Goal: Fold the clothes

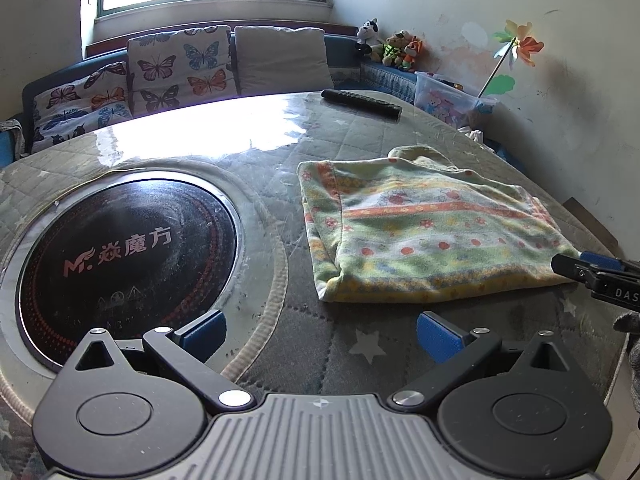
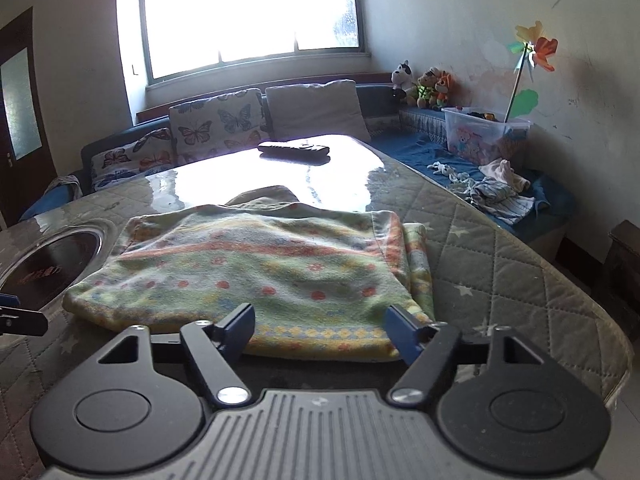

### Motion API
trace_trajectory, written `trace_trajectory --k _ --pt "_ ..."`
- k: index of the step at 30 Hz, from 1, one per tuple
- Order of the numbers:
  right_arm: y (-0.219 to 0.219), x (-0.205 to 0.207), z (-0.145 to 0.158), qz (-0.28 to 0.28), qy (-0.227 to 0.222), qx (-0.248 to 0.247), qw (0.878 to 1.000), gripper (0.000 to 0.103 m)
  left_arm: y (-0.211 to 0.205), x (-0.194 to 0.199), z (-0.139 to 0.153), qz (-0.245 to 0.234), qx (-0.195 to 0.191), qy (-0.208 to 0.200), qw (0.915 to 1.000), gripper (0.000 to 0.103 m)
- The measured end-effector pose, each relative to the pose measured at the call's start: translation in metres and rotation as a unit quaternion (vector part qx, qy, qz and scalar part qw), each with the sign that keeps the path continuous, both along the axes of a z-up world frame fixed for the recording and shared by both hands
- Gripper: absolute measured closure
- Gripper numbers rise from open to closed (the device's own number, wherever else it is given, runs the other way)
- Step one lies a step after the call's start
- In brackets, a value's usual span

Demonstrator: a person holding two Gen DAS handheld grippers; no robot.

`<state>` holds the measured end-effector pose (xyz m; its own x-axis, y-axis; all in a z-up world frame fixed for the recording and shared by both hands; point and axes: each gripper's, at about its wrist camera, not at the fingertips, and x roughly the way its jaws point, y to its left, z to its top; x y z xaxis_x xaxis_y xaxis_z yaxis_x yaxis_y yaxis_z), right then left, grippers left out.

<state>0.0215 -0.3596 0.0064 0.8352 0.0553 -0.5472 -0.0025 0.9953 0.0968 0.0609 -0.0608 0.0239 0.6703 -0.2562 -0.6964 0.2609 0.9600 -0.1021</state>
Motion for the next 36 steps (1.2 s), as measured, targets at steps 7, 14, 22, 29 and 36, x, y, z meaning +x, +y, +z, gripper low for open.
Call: trace_trajectory --k 7,14,22,29,36 --pt "0.011 -0.013 0.002 0.009 -0.011 0.003 1.000 0.009 0.001 -0.005 -0.003 0.003 0.009 0.005 0.9999 0.000" --pt "0.017 -0.024 0.000 0.009 -0.010 -0.004 1.000 0.000 -0.002 -0.012 -0.004 0.002 0.018 0.005 0.9998 0.000" --pt "0.021 -0.032 -0.003 -0.003 -0.004 -0.008 1.000 0.000 -0.004 -0.018 -0.007 0.000 0.023 0.004 0.9997 0.000" --pt "0.025 -0.035 -0.008 -0.010 0.007 -0.014 1.000 0.000 -0.005 -0.020 -0.007 -0.003 0.019 0.006 0.9998 0.000" --pt "0.030 -0.036 -0.009 -0.007 0.012 -0.013 1.000 0.000 -0.009 -0.023 -0.007 -0.006 0.020 0.006 0.9998 0.000"
